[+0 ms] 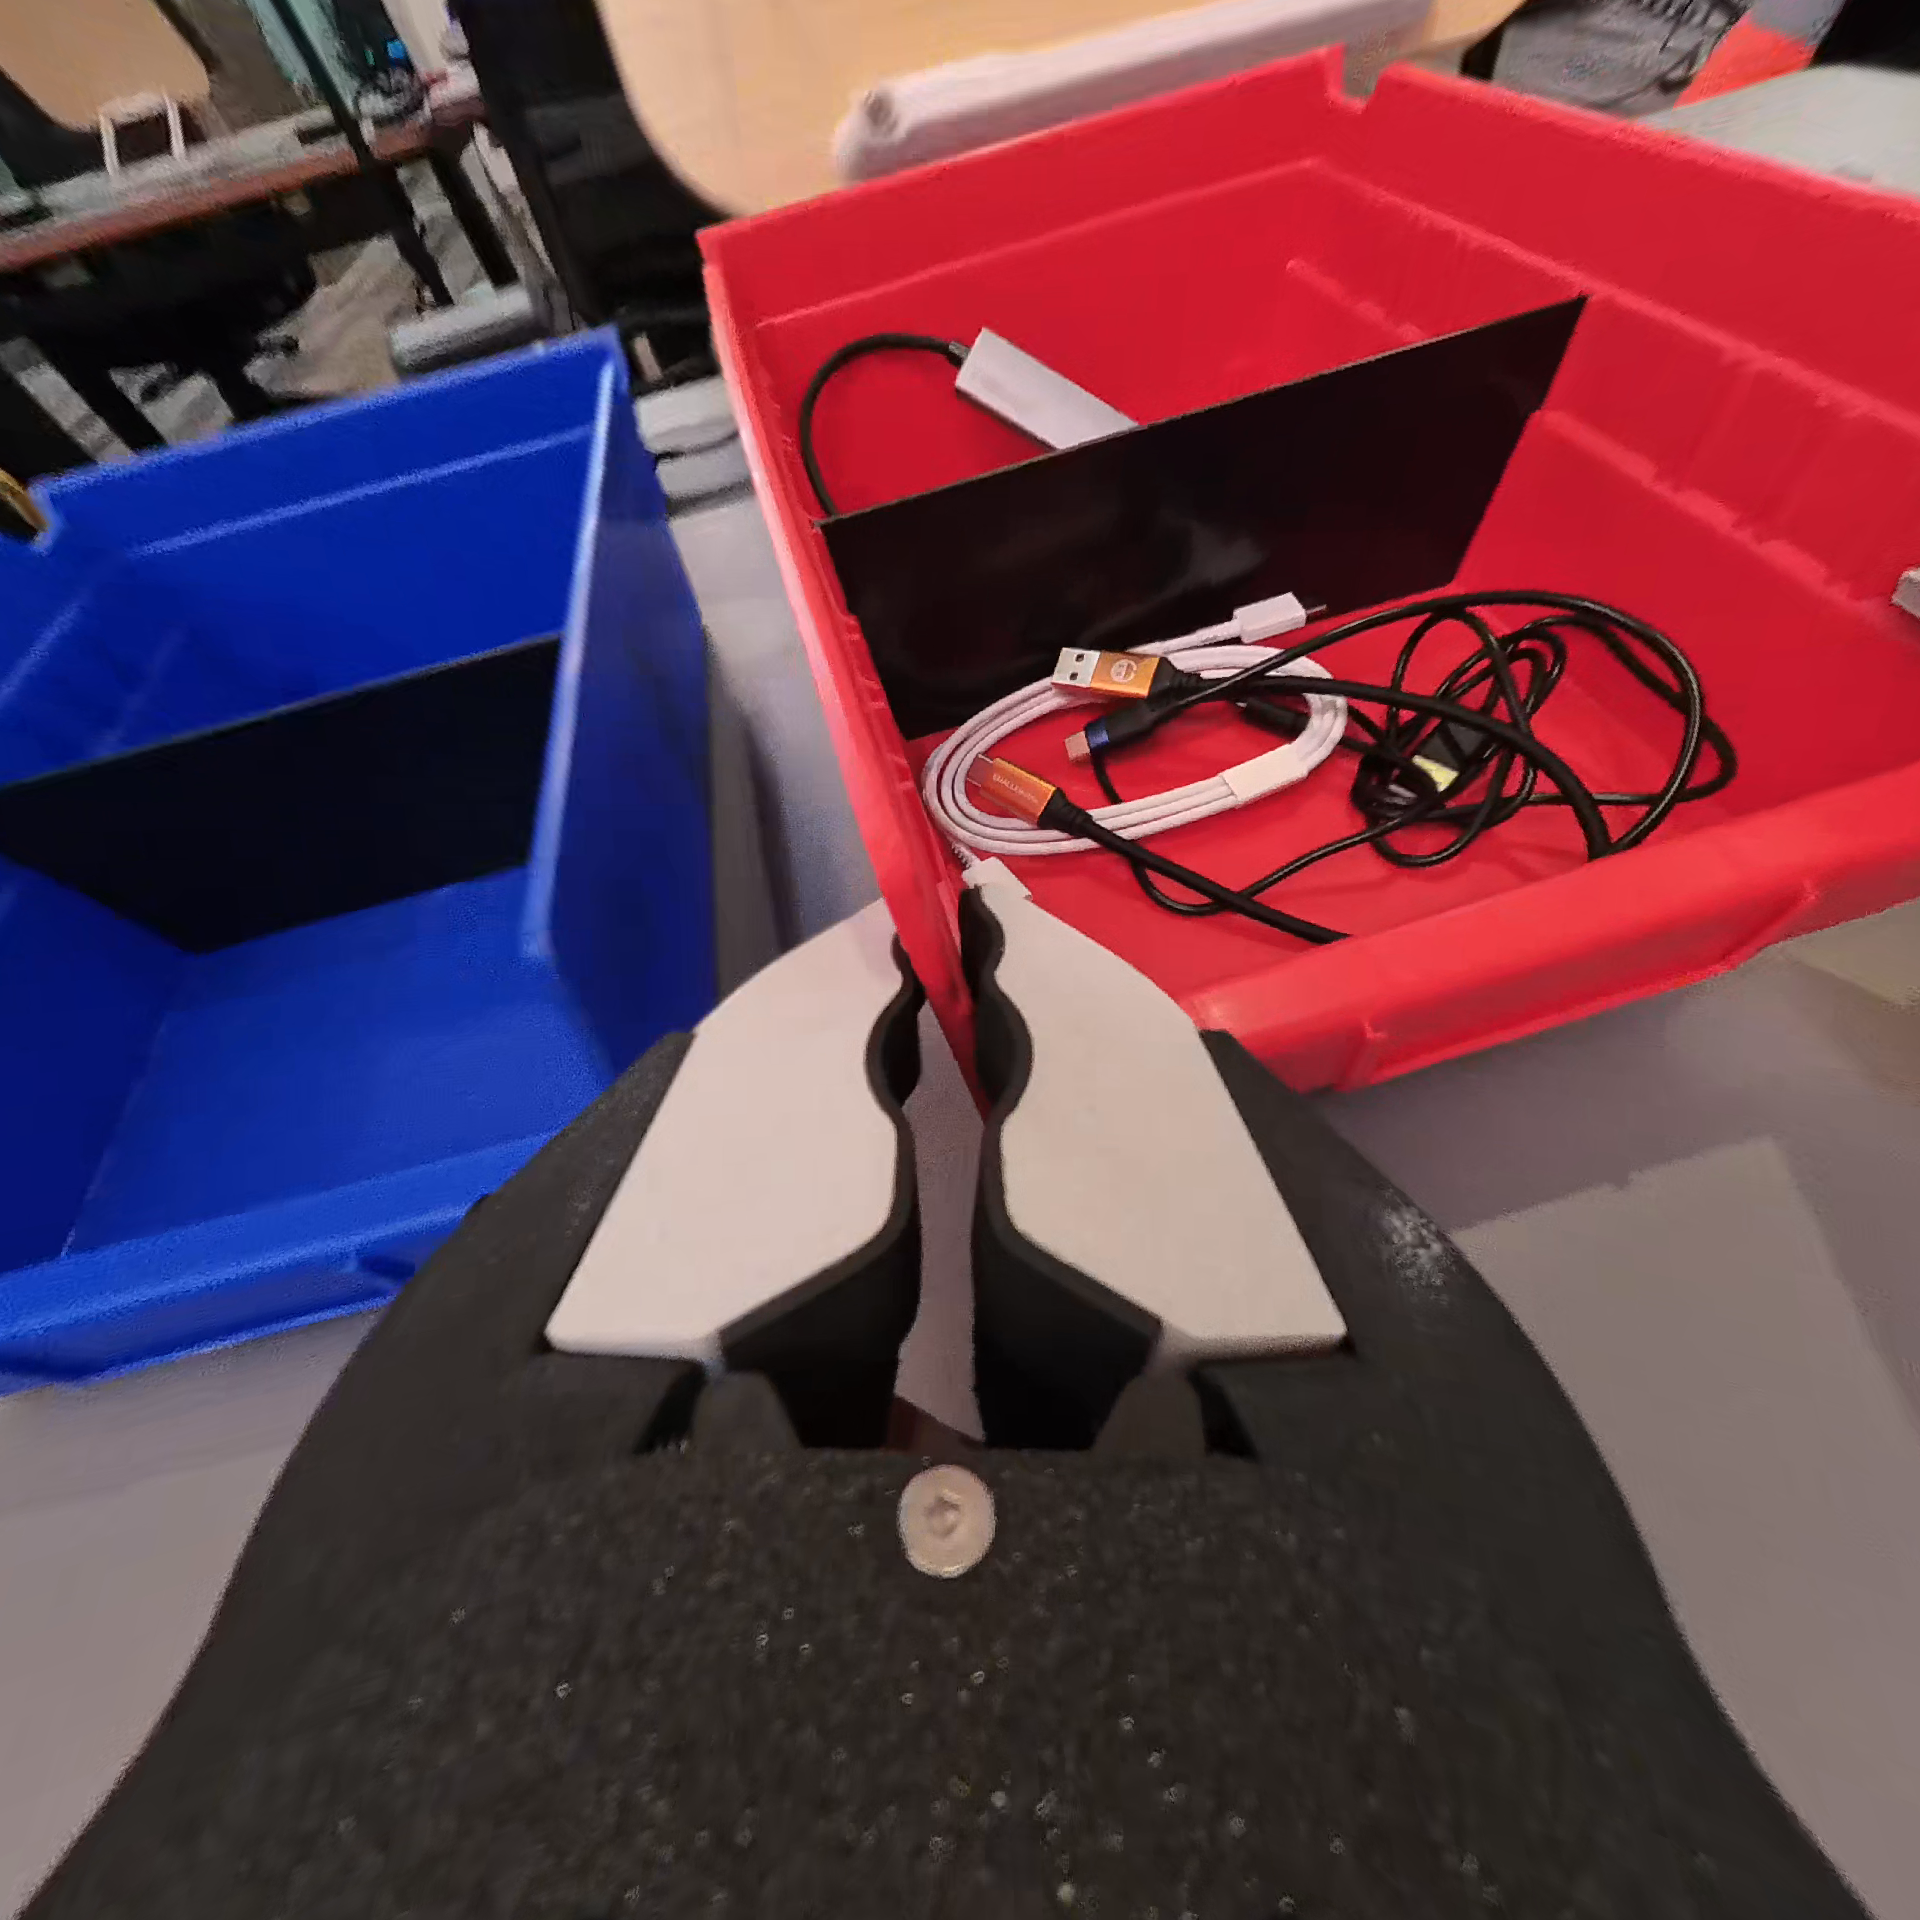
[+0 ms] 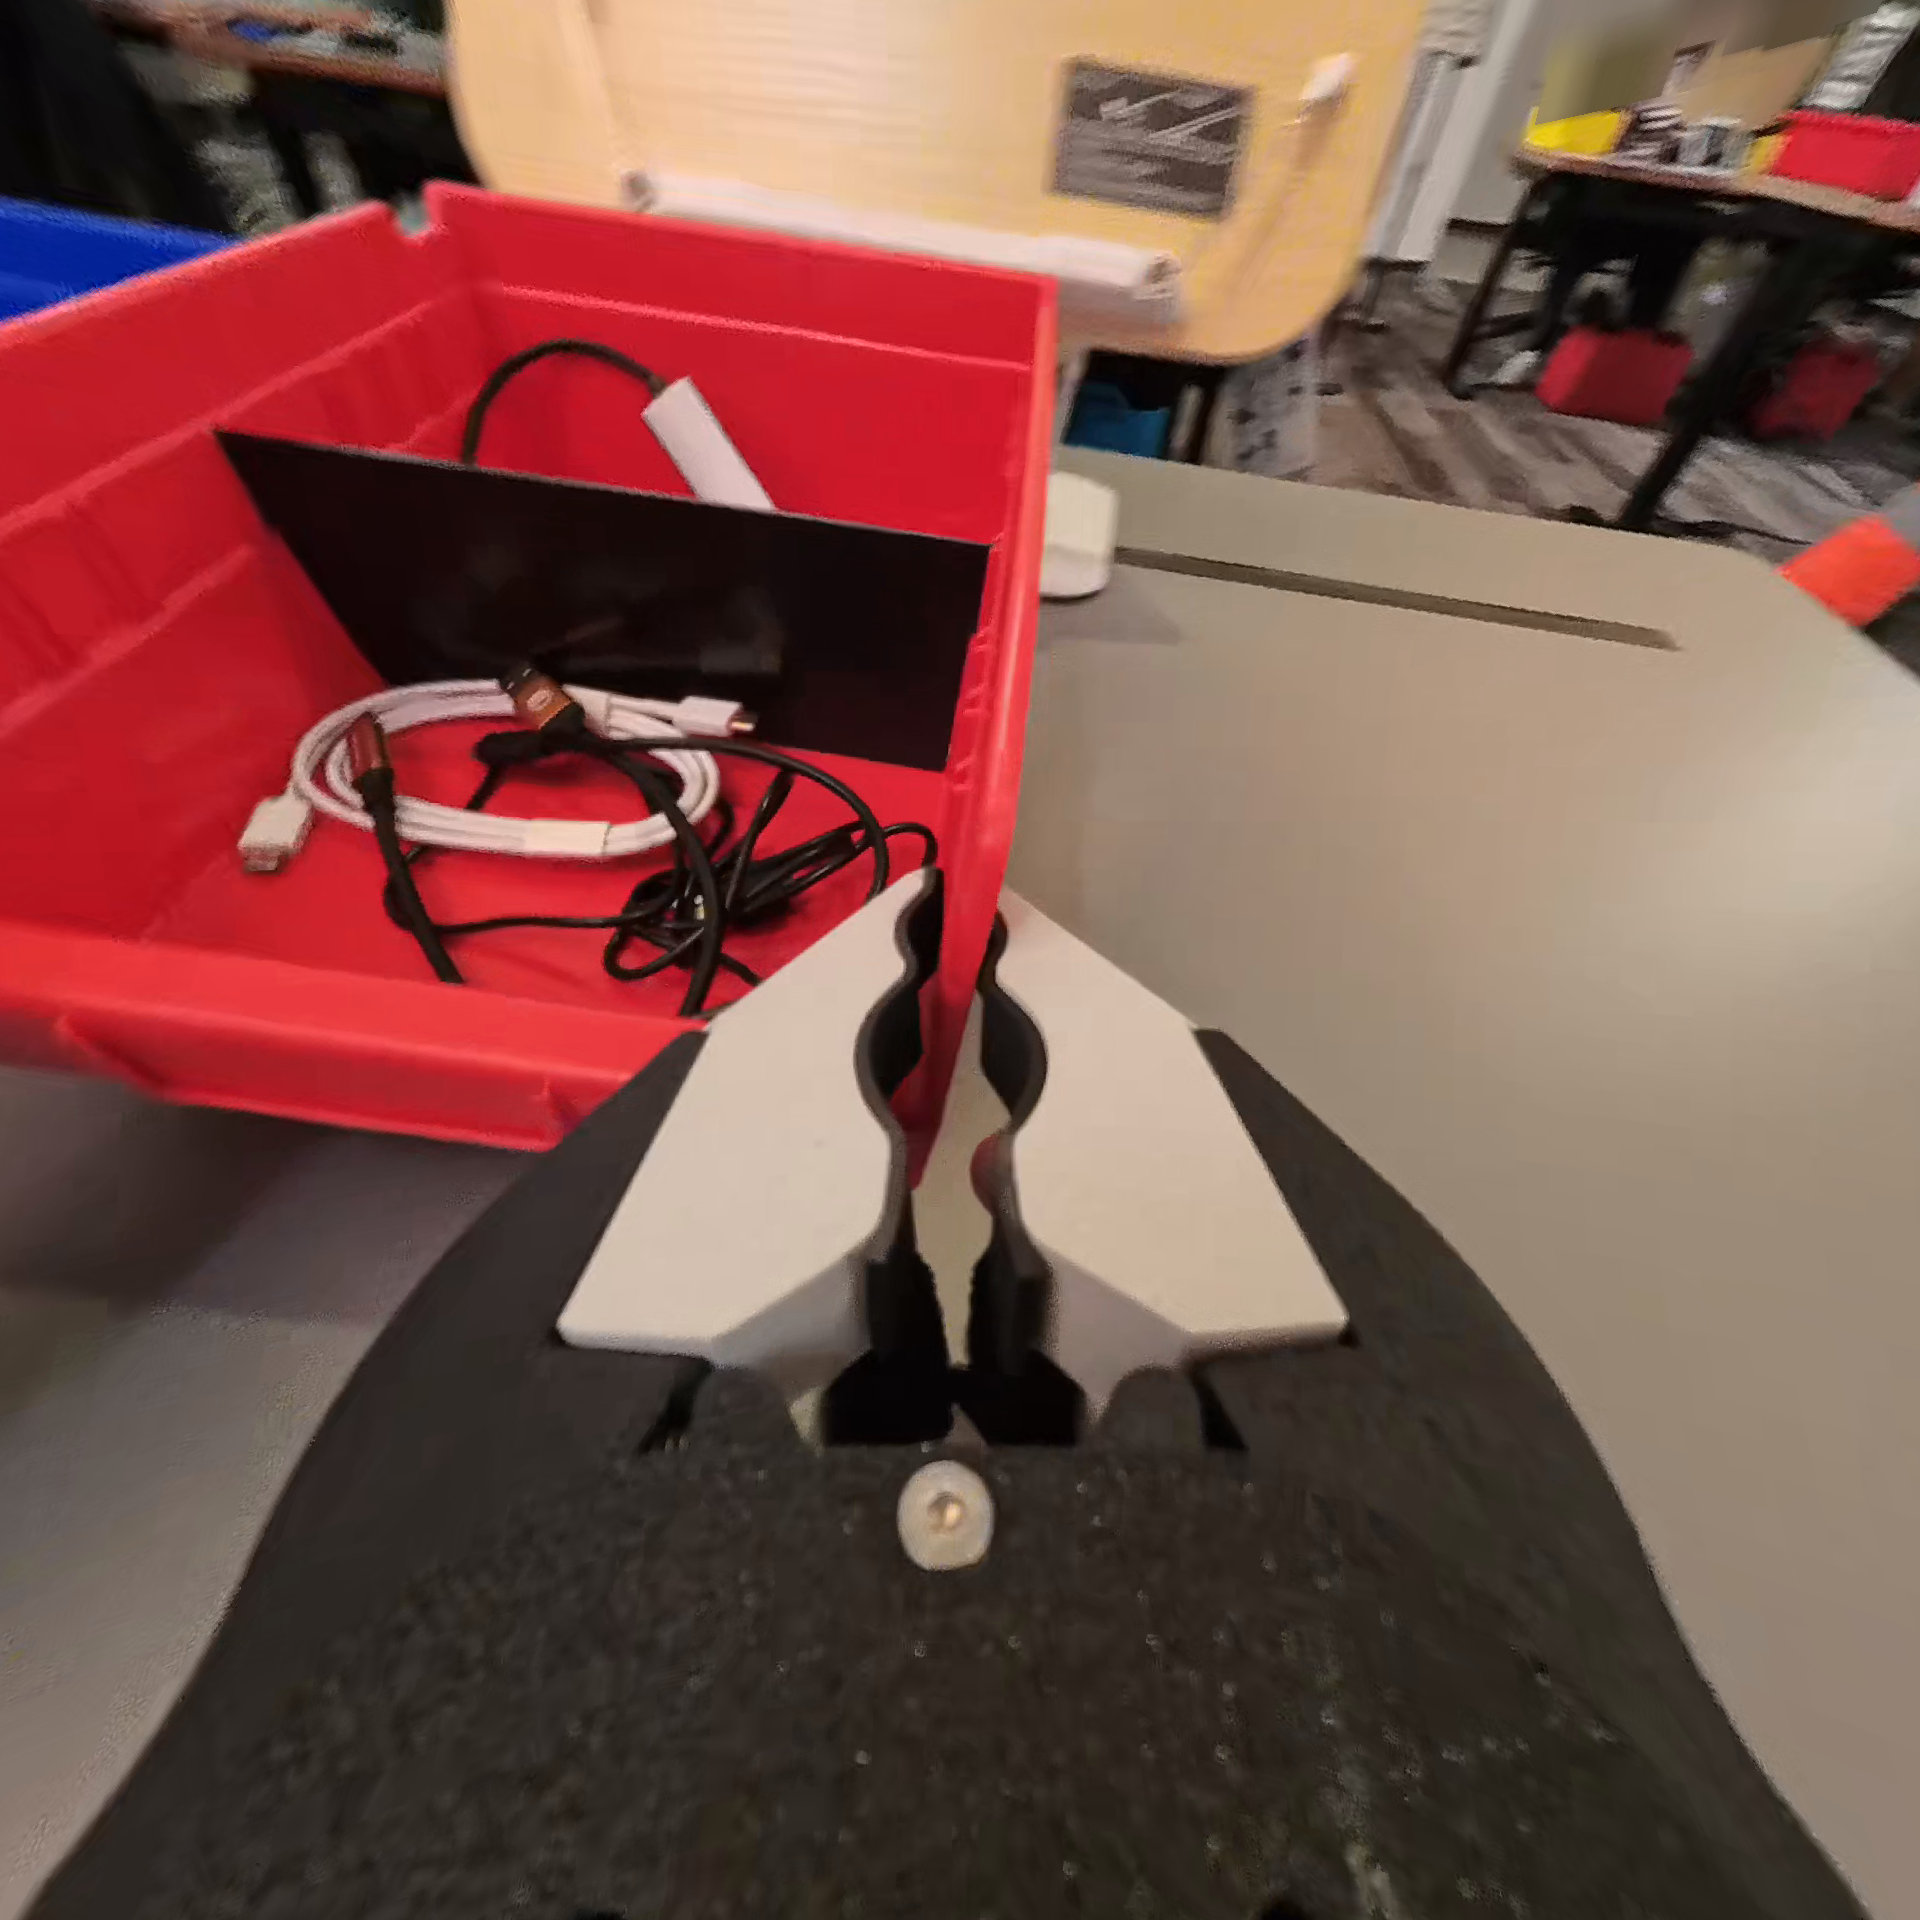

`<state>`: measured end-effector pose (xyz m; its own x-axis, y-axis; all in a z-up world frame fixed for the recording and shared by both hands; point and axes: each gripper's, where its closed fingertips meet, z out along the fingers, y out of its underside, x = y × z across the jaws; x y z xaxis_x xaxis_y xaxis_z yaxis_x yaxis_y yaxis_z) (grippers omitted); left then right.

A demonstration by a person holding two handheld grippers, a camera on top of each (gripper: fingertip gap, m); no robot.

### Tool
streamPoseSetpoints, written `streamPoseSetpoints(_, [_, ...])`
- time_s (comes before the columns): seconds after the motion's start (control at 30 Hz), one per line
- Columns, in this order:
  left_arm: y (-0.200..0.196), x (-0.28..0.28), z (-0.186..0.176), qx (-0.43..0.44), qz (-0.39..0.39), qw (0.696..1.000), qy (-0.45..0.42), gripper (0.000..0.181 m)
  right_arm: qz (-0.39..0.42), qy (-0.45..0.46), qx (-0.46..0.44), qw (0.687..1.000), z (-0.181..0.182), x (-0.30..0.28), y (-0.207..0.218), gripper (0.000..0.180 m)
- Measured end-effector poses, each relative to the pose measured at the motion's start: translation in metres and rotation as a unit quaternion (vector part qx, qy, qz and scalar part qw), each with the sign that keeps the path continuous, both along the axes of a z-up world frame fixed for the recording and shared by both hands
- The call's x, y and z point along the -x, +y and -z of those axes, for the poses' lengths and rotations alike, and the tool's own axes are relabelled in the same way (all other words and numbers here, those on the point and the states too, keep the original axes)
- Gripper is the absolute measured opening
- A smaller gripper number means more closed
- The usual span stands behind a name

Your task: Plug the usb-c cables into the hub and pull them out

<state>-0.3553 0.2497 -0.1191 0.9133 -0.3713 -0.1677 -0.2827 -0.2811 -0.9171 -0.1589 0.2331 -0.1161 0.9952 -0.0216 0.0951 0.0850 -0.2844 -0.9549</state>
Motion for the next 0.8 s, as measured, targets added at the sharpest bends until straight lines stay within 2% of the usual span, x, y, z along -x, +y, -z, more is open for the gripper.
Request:
streamPoseSetpoints(0.1, [0.006,0.018,0.015,0.037,-0.006,0.999,-0.023,0.005,-0.066,0.0,0.042,0.997,0.019,0.024,0.006,0.006])
streamPoseSetpoints(0.17, [0.003,0.019,0.02,0.045,0.01,0.999,0.002,0.006,-0.076,0.026,0.034,0.996,0.02,0.027,0.006,0.007])
streamPoseSetpoints(0.2, [-0.001,0.018,0.02,0.048,0.021,0.999,0.006,0.011,-0.078,0.03,0.037,0.996,0.021,0.026,0.005,0.007])
streamPoseSetpoints(0.3, [-0.023,0.012,0.007,0.063,0.048,0.996,-0.042,0.043,-0.118,0.047,0.048,0.991,0.014,0.028,-0.007,0.012])
streamPoseSetpoints(0.37, [-0.037,0.027,-0.02,0.013,0.041,0.996,-0.082,0.049,-0.144,0.058,0.031,0.987,0.0,0.026,-0.023,0.023])
streamPoseSetpoints(0.47, [-0.046,0.088,-0.052,-0.074,-0.01,0.992,-0.099,0.034,-0.181,0.073,0.008,0.981,-0.021,0.028,-0.053,0.03])
streamPoseSetpoints(0.53, [-0.041,0.136,-0.046,-0.036,-0.039,0.993,-0.102,0.043,-0.2,0.092,0.015,0.975,-0.022,0.035,-0.076,0.037])
streamPoseSetpoints(0.67, [-0.015,0.235,-0.012,0.036,-0.112,0.988,-0.095,0.052,-0.282,0.115,0.04,0.952,-0.009,0.076,-0.129,0.041])
streamPoseSetpoints(0.8, [0.02,0.259,0.005,0.075,-0.087,0.988,-0.1,0.058,-0.325,0.064,0.029,0.943,-0.006,0.114,-0.145,0.041])
